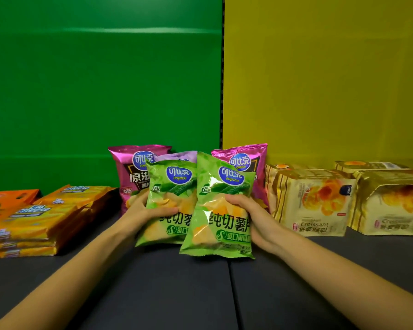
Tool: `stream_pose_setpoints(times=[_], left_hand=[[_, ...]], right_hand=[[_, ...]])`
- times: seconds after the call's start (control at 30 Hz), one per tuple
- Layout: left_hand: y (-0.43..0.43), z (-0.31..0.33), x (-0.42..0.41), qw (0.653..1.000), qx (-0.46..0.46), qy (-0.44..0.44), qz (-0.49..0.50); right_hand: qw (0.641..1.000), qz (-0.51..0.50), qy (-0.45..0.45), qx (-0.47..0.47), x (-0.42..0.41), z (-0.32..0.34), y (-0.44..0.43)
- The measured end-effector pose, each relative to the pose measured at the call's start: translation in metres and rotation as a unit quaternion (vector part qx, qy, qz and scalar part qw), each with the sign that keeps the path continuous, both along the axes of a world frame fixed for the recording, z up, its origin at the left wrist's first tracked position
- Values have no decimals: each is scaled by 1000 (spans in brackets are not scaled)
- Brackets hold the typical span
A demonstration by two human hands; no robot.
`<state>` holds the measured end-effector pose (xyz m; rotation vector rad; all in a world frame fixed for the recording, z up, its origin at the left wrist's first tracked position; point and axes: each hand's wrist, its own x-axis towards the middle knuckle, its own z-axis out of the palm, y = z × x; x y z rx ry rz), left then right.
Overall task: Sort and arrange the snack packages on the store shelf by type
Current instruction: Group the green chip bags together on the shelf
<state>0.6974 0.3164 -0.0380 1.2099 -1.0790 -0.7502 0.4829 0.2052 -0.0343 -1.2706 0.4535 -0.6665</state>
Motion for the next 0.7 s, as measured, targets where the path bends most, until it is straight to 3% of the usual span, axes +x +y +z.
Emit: stream_pose_setpoints(times=[0.5,0.7], left_hand=[[-15,2,9,997,58,-10,-57],[-20,-8,12,999,24,-24,-35]], right_hand=[[998,2,5,-56,10,0,-33],[996,3,-27,-90,1,-1,-40]])
